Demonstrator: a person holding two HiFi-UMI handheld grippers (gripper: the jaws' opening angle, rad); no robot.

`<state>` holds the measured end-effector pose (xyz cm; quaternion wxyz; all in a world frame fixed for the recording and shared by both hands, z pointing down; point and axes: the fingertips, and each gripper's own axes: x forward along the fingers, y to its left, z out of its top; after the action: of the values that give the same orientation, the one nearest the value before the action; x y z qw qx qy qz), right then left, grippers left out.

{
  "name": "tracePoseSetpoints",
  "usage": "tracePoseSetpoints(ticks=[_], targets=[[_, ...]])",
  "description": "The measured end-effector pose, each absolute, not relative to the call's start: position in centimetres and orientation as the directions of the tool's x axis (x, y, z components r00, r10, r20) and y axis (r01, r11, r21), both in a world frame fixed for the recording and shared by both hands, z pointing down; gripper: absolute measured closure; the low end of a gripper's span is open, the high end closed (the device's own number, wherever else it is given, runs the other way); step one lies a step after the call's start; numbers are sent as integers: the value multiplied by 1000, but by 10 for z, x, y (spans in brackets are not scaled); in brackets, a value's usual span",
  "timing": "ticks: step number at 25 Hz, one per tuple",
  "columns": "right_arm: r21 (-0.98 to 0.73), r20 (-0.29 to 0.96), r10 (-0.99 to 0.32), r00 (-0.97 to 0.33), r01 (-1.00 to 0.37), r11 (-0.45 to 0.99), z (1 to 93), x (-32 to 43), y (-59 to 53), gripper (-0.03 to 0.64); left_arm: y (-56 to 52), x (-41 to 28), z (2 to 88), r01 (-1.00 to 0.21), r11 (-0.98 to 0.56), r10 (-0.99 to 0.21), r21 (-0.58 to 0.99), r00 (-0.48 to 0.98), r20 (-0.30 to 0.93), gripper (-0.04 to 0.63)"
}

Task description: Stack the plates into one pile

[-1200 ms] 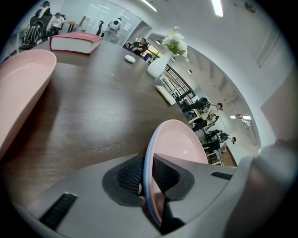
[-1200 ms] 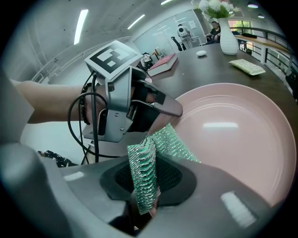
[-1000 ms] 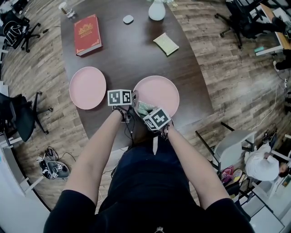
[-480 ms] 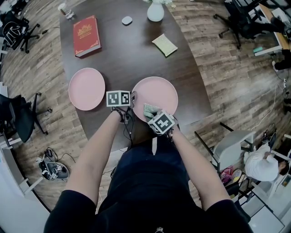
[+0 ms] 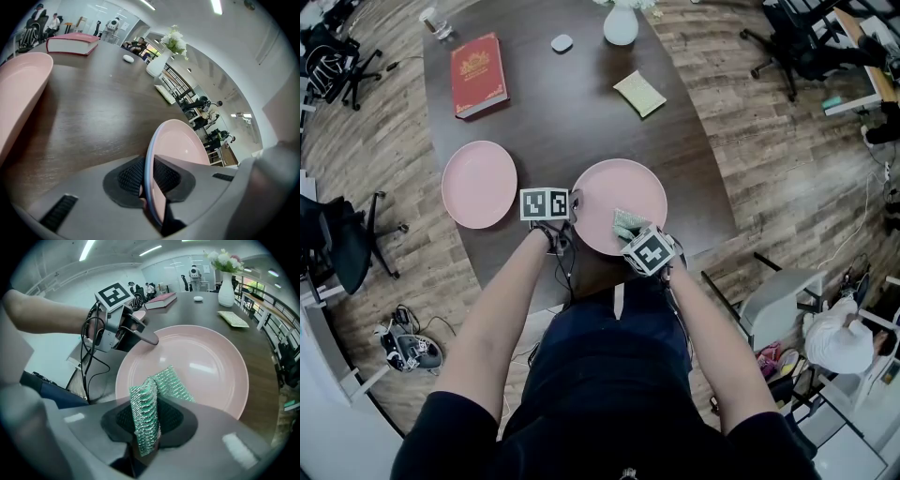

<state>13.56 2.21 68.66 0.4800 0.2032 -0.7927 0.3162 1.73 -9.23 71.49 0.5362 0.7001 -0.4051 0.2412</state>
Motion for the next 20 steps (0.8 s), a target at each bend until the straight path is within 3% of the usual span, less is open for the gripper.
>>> tracePoseSetpoints(ticks=[20], targets=[[-191,915,-109,-388,-655,731,685,170,-9,532,-88,20,715,-815,-92,-297,572,571,766,552]])
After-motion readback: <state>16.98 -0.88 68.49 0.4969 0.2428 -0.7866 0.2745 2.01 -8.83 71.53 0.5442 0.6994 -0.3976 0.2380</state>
